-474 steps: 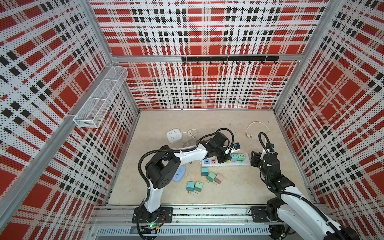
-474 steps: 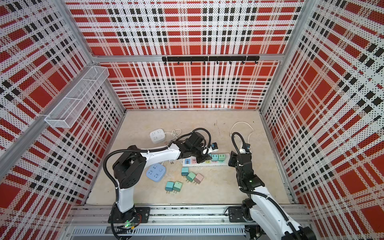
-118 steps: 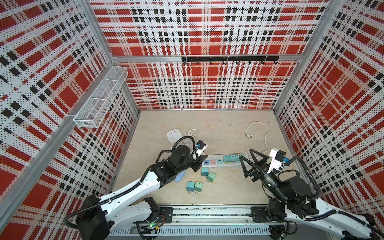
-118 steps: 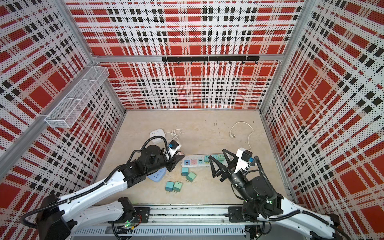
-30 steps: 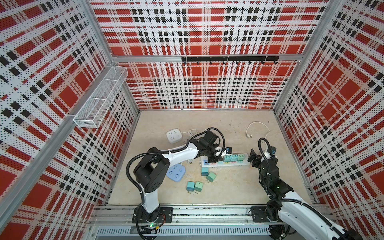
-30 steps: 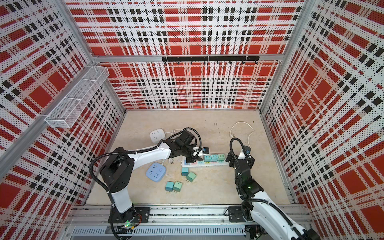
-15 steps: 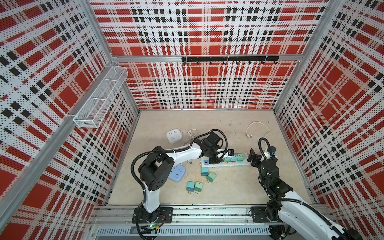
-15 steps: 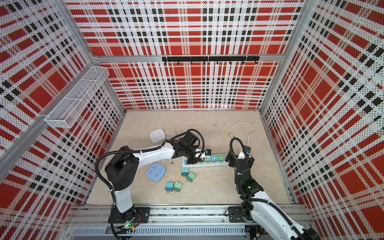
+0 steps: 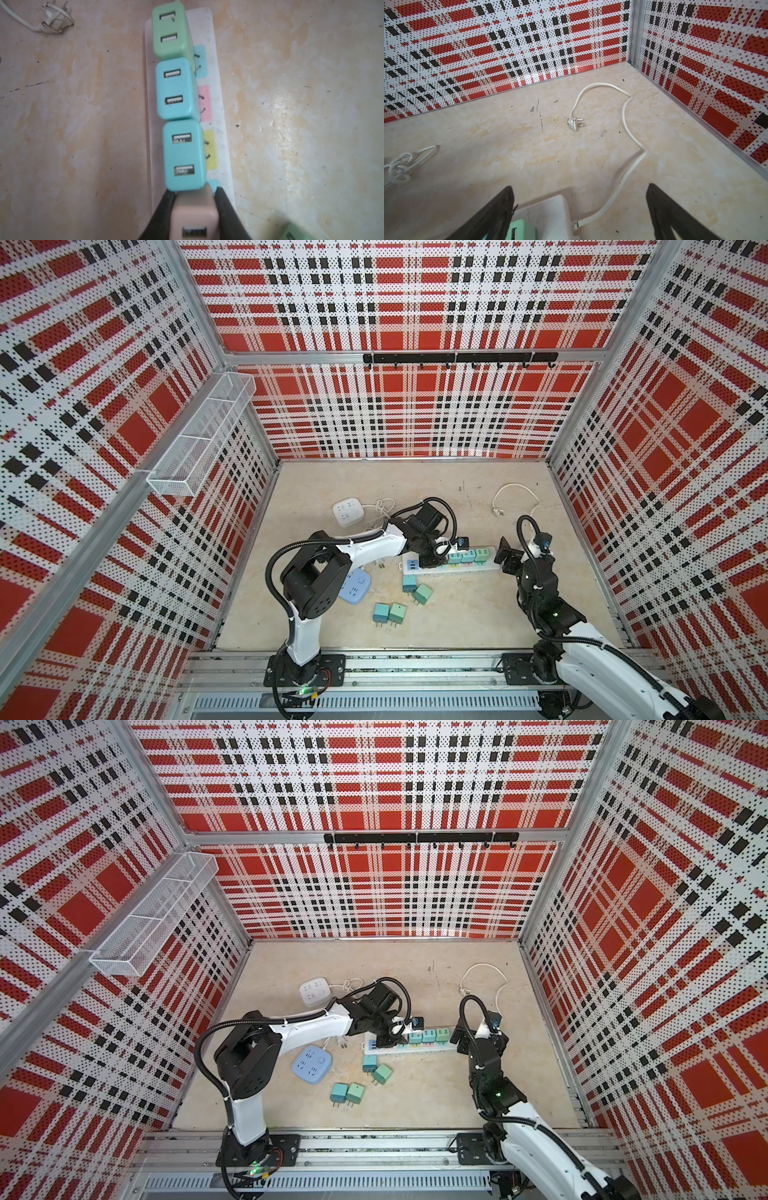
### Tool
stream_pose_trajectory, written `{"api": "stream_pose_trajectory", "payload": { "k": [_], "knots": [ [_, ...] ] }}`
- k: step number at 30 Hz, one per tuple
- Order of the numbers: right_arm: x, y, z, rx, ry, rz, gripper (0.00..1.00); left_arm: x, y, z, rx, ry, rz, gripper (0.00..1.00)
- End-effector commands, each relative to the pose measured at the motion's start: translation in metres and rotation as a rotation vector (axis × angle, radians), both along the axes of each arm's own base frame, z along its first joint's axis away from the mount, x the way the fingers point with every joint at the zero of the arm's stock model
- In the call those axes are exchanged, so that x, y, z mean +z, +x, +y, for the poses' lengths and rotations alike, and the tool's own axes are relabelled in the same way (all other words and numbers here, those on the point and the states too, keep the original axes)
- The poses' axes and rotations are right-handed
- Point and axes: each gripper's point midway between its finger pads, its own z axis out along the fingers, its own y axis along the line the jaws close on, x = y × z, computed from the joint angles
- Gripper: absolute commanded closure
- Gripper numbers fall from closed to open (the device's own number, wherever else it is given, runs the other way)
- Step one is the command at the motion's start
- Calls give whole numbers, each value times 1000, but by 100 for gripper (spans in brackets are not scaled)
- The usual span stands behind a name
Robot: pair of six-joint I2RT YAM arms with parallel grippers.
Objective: Insert plugs into power strip
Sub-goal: Insert the plug into the socket.
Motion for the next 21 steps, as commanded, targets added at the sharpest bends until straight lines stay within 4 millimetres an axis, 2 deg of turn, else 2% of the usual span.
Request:
{"api": "stream_pose_trajectory", "payload": {
  "k": [1,9,21],
  "knots": [
    [9,3,1,-2,29,-39,0,-20,2,9,32,62,35,100],
    [8,5,2,1,27,-32,0,-26,2,11,76,66,78,100],
    [8,7,4,5,26,-27,0,-53,-10,10,96,62,138,100]
  ]
}}
